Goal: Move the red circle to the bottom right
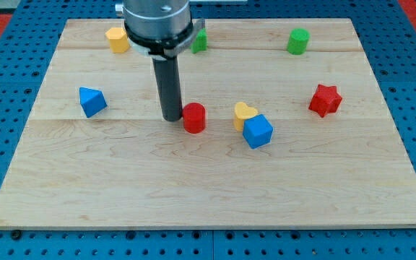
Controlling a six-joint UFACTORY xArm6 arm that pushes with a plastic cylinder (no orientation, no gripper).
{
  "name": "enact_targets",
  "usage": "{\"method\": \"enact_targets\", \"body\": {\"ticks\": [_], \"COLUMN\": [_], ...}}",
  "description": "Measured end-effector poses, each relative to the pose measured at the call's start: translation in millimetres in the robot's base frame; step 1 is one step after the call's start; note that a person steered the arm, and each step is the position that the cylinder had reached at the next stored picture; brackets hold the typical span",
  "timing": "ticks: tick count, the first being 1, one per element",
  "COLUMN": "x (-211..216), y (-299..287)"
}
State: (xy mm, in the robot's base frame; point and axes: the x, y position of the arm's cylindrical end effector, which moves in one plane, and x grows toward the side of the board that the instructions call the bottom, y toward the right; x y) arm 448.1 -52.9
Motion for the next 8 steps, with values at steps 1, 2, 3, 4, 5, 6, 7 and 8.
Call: {"method": "enact_targets", "body": {"ticks": [1, 2, 3, 4, 5, 6, 7, 8], "x": [-9, -33, -31, -20, -9, 4, 10, 11], "y": [6, -1, 26, 56, 56, 56, 39, 6]}}
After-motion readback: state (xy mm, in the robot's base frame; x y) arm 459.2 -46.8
